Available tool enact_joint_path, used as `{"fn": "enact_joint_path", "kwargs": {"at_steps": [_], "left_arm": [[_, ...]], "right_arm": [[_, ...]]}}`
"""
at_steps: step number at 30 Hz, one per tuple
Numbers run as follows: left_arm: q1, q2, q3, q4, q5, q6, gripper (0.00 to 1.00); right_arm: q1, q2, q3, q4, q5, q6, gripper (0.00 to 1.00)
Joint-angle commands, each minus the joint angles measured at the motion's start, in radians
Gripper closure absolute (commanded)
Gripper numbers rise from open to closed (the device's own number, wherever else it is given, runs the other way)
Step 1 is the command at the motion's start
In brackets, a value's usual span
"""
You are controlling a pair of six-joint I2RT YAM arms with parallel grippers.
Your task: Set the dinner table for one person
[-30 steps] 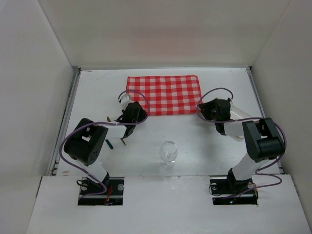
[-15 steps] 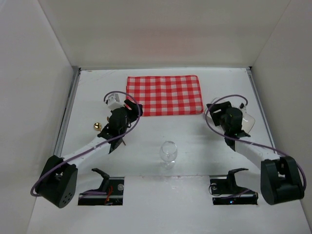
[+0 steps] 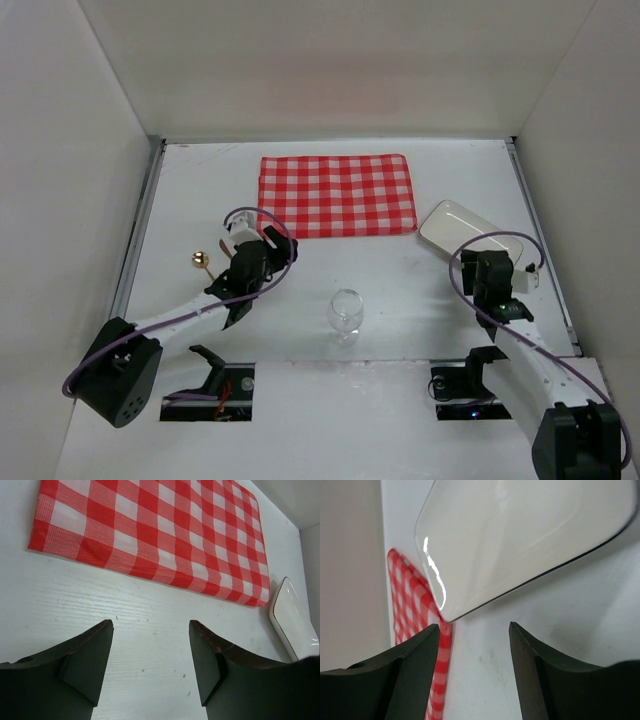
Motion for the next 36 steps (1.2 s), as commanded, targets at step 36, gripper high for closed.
{"fn": "enact_joint_path", "kwargs": {"at_steps": [36], "left_arm": [[-0.001, 0.054, -0.002, 0.101, 0.050, 0.007, 0.41]], "right_arm": [[-0.384, 0.501, 0.241, 0.195, -0.095, -0.282, 0.38]]}}
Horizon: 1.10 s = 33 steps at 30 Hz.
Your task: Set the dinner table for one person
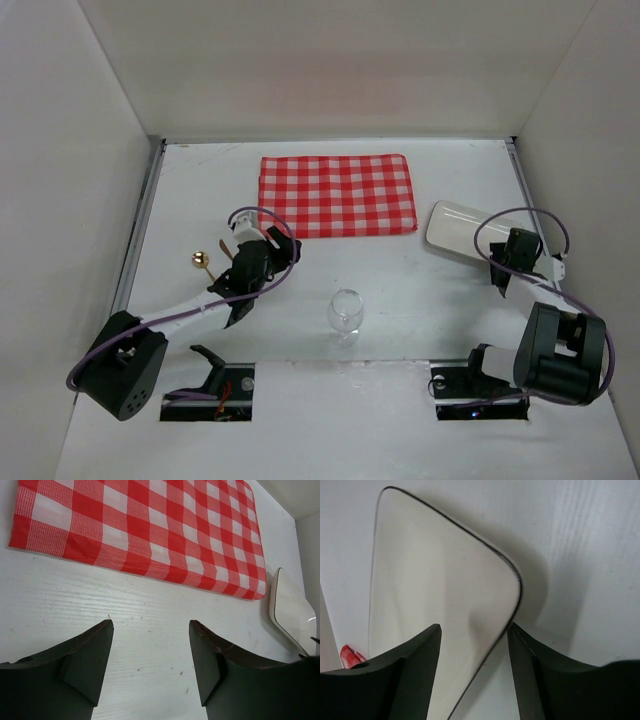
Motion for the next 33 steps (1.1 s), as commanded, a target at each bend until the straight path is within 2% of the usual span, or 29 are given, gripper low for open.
{"fn": "enact_joint_path", "kwargs": {"at_steps": [1, 6, 12, 17, 19, 24, 29, 31, 33], "left_arm": [[0.005, 0.010, 0.000, 0.049, 0.015, -0.001, 0.41], [0.006, 0.010, 0.001, 0.049, 0.022, -0.005, 0.41], [0.006, 0.018, 0.001, 0.049, 0.025, -0.008, 0.41], [0.006, 0.019, 0.001, 0.049, 0.025, -0.008, 0.41], [0.009, 0.021, 0.001, 0.053, 0.025, -0.008, 0.41], [0.012, 0.031, 0.000, 0.055, 0.025, -0.008, 0.41], [0.014, 0.034, -0.002, 0.063, 0.025, -0.008, 0.41], [0.017, 0.033, -0.002, 0.063, 0.025, -0.008, 0.41], [0.020, 0.031, -0.003, 0.063, 0.025, -0.010, 0.41]], "right_arm": [[0.013, 0.008, 0.071, 0.064, -0.042, -0.130, 0.37], [0.062, -0.008, 0.002, 0.124, -0.128, -0.006, 0.37], [0.159, 0.095, 0.022, 0.165, -0.137, 0.076, 0.37], [0.170, 0.202, 0.060, 0.227, -0.125, 0.142, 0.48], [0.170, 0.212, 0.051, 0.254, -0.105, 0.171, 0.53], [0.170, 0.236, 0.048, 0.268, -0.079, 0.208, 0.57], [0.167, 0.265, 0.054, 0.264, -0.078, 0.231, 0.68], [0.162, 0.256, 0.042, 0.265, -0.070, 0.235, 0.69], [0.162, 0.239, 0.037, 0.264, -0.062, 0.222, 0.65]]}}
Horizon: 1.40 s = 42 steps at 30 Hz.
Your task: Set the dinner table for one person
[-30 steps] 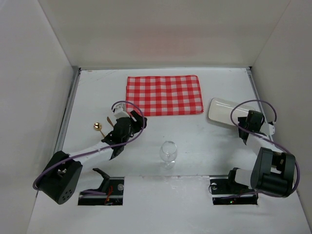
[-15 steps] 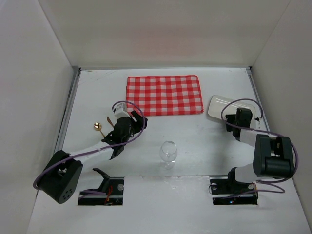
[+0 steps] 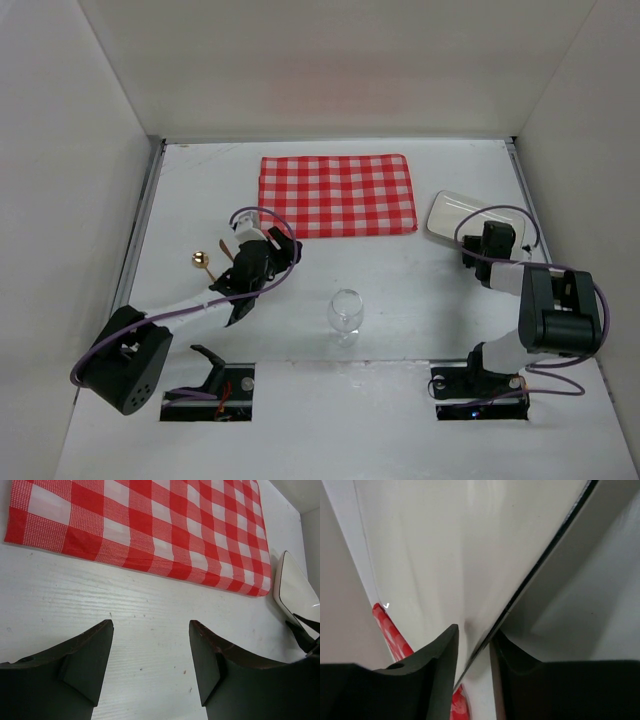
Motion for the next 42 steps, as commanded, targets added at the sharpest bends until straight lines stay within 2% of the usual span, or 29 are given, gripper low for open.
{"fn": "enact_joint_path", "kwargs": {"at_steps": [1, 3, 5, 10, 13, 18, 19, 22, 25, 31, 42], "left_arm": [[0.009, -0.007, -0.003, 0.044, 0.004, -0.009, 0.41], [0.009, -0.007, -0.003, 0.044, 0.004, -0.009, 0.41], [0.009, -0.006, -0.003, 0.044, 0.009, -0.010, 0.41], [0.009, -0.001, 0.000, 0.047, 0.010, -0.013, 0.41], [0.012, -0.004, -0.002, 0.047, 0.010, -0.013, 0.41], [0.013, -0.013, -0.003, 0.045, 0.012, -0.012, 0.41], [0.012, -0.015, -0.003, 0.045, 0.015, -0.012, 0.41], [0.015, -0.016, 0.009, 0.042, 0.051, -0.010, 0.40], [0.029, -0.016, 0.017, 0.047, 0.096, -0.013, 0.39], [0.050, -0.015, 0.035, 0.039, 0.134, -0.016, 0.39], [0.142, -0.050, 0.106, 0.021, 0.318, -0.088, 0.33]], "right_arm": [[-0.006, -0.022, -0.006, 0.010, 0.050, -0.007, 0.61], [-0.019, -0.051, -0.018, 0.010, 0.065, -0.020, 0.49], [-0.042, -0.071, -0.024, 0.002, 0.067, -0.033, 0.48], [-0.082, -0.035, -0.003, -0.011, 0.036, -0.050, 0.55], [-0.082, 0.001, 0.014, -0.008, 0.021, -0.046, 0.64], [-0.082, 0.001, 0.014, -0.008, 0.021, -0.046, 0.64], [-0.110, 0.022, 0.026, 0.039, -0.040, -0.059, 0.94], [-0.118, -0.039, -0.007, 0.107, -0.054, -0.055, 1.00], [-0.142, -0.120, -0.023, 0.159, -0.091, -0.047, 1.00], [-0.157, -0.257, 0.020, 0.102, -0.116, -0.057, 1.00], [-0.171, -0.361, 0.055, 0.124, -0.235, 0.009, 1.00]]}}
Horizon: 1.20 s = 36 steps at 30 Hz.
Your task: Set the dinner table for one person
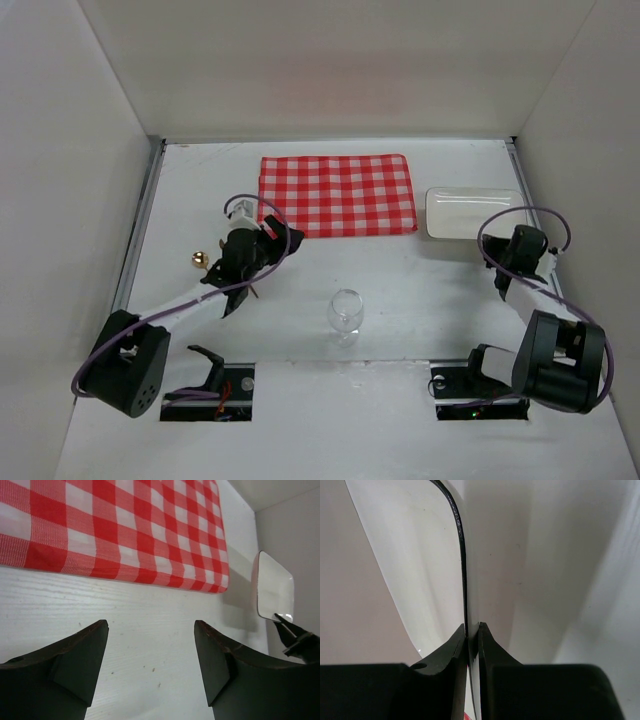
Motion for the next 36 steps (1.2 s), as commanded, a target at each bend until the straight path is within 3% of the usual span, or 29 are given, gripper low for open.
{"fn": "enact_joint_path", "kwargs": {"at_steps": [1, 9, 19, 28, 36], "left_arm": [[0.049, -0.045, 0.065, 0.033, 0.116, -0.054, 0.32], [0.089, -0.019, 0.168, 0.103, 0.281, -0.106, 0.27], [0.054, 0.220, 0.399, 0.044, 0.304, 0.048, 0.32], [-0.034, 0.364, 0.523, -0.035, 0.195, 0.177, 0.33], [-0.077, 0.466, 0.603, -0.093, 0.111, 0.208, 0.45]], "right_arm": [[-0.004, -0.082, 0.102, 0.217, -0.087, 0.077, 1.00], [0.183, -0.026, 0.175, 0.263, -0.052, 0.131, 1.00], [0.462, 0.233, 0.352, 0.367, 0.008, 0.258, 1.00], [0.596, 0.355, 0.409, 0.418, 0.022, 0.300, 1.00], [0.637, 0.372, 0.407, 0.432, 0.020, 0.297, 1.00]]}}
